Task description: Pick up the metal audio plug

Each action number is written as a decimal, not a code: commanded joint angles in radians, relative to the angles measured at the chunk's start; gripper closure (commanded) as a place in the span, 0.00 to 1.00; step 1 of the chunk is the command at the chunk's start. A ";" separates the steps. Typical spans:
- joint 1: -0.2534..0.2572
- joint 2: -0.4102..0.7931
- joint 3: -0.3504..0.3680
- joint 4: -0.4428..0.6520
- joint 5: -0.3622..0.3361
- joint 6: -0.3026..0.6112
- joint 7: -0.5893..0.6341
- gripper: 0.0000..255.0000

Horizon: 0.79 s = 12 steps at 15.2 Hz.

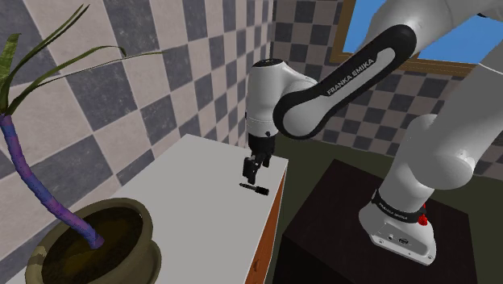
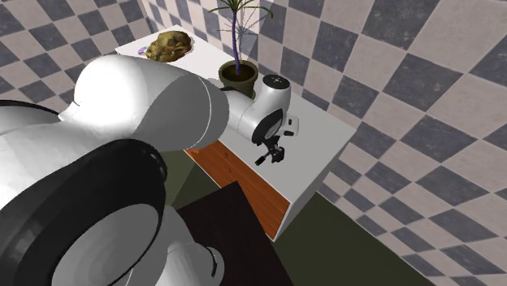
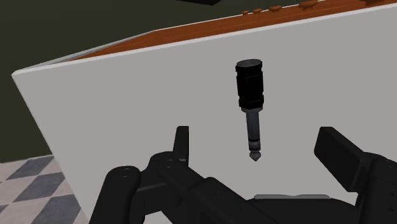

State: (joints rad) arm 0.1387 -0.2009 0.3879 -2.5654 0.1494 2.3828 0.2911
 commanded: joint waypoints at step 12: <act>-0.003 0.149 0.029 -0.017 -0.061 0.159 0.055 1.00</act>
State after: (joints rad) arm 0.1344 -0.0545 0.4158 -2.5812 0.0884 2.5389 0.3462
